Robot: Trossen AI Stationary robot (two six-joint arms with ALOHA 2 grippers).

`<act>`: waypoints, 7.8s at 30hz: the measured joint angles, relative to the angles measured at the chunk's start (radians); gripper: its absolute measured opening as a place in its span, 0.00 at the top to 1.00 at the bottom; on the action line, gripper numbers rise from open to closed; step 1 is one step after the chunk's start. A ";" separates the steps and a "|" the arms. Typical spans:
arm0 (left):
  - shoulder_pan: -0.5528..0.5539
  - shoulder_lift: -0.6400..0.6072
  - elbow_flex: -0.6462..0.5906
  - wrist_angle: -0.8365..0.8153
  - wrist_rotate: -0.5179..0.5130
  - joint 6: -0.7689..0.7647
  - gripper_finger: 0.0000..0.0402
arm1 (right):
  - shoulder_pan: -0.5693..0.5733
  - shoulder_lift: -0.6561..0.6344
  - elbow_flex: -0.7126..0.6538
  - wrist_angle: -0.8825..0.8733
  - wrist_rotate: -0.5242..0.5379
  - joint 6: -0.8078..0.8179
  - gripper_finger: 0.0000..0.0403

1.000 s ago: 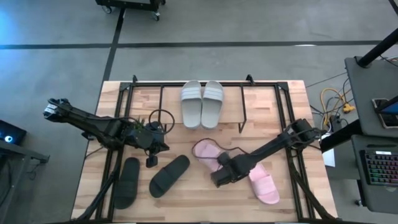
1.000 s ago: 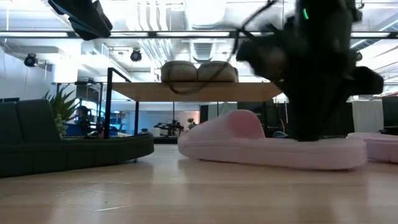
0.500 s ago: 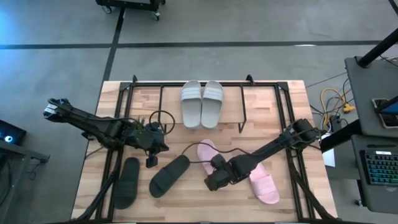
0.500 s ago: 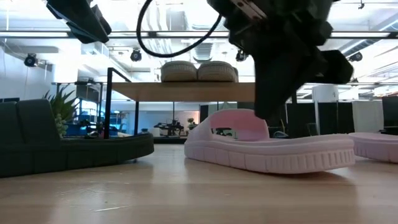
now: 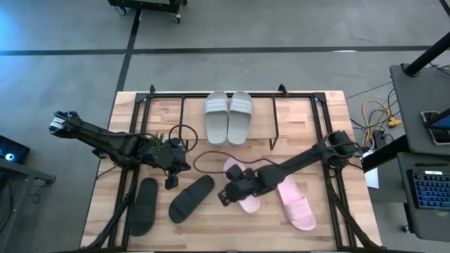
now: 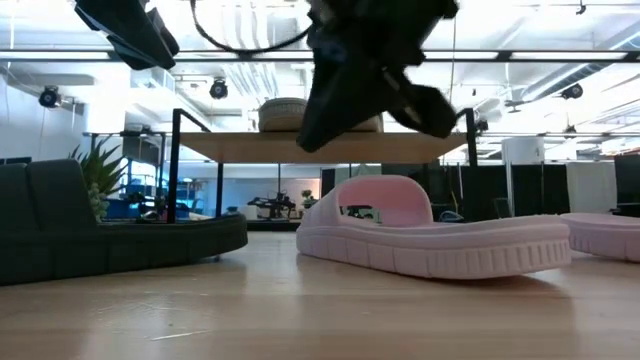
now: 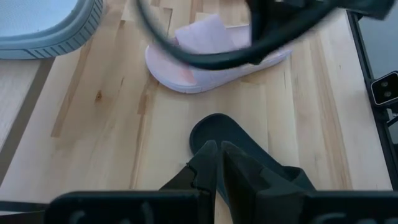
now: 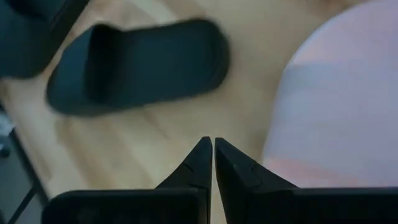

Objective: Pick and place slides into the shelf
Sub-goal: Adjust the left pink slide, then adjust the right pink slide

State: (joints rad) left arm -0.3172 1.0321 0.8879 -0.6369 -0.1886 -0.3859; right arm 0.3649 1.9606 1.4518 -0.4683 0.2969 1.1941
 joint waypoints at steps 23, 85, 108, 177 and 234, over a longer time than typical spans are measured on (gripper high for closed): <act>0.000 -0.001 -0.007 0.000 0.000 -0.002 0.98 | -0.050 0.061 0.001 -0.113 0.039 0.046 0.97; 0.000 -0.001 -0.012 0.001 0.001 0.002 0.98 | 0.361 -0.174 -0.196 -0.517 -0.414 0.755 0.97; 0.000 0.000 -0.011 0.001 0.001 -0.001 0.98 | 0.268 -0.183 -0.091 -0.766 -0.382 0.059 0.43; 0.000 0.000 -0.013 0.000 0.002 -0.019 0.98 | 0.299 -0.258 -0.144 -0.339 -0.243 0.387 0.58; 0.000 0.000 -0.014 0.000 0.034 -0.029 0.98 | 0.203 -0.244 -0.459 0.285 -0.584 0.192 0.97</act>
State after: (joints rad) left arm -0.3176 1.0321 0.8742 -0.6369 -0.1547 -0.4149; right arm 0.5682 1.7169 0.9932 -0.1833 -0.2875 1.3857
